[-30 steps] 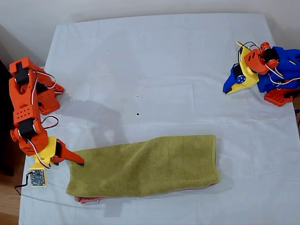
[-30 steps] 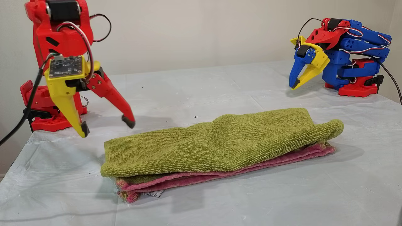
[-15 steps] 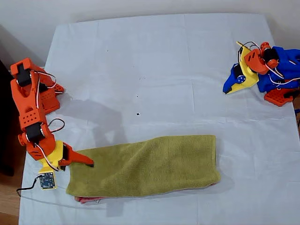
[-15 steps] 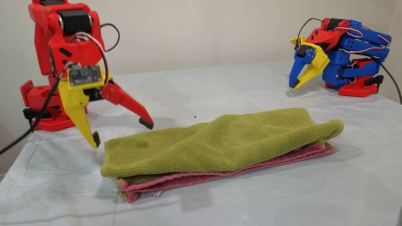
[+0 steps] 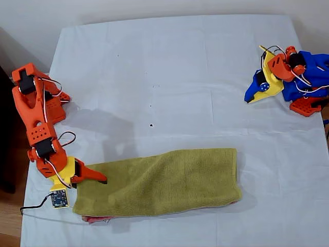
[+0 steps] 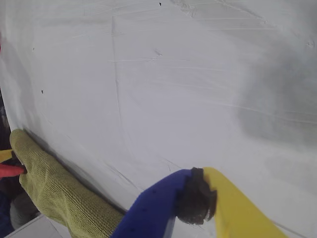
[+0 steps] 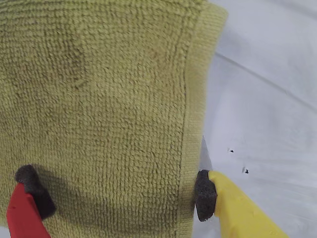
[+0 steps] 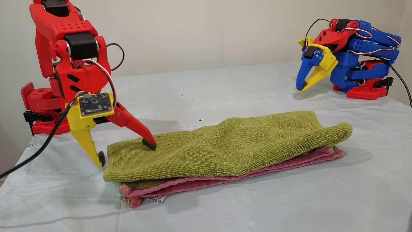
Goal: Fold the towel.
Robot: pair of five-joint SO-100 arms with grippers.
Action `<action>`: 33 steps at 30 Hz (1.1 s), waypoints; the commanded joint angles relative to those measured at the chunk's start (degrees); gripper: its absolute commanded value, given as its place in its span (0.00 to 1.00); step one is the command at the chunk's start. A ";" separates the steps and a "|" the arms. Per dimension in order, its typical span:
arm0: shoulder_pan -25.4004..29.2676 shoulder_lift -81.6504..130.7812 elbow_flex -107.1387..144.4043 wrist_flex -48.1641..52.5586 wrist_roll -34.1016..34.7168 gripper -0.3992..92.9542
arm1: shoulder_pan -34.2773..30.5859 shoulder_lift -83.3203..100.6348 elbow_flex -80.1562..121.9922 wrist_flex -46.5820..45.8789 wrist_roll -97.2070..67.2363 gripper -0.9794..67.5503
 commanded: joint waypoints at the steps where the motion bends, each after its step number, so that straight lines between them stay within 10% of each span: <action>1: -1.23 2.29 0.00 -2.90 0.26 0.71 | 0.44 12.22 5.71 0.09 -0.18 0.02; 33: -2.46 -0.44 8.44 -12.92 0.26 0.69 | 0.44 12.22 5.71 0.09 -0.18 0.02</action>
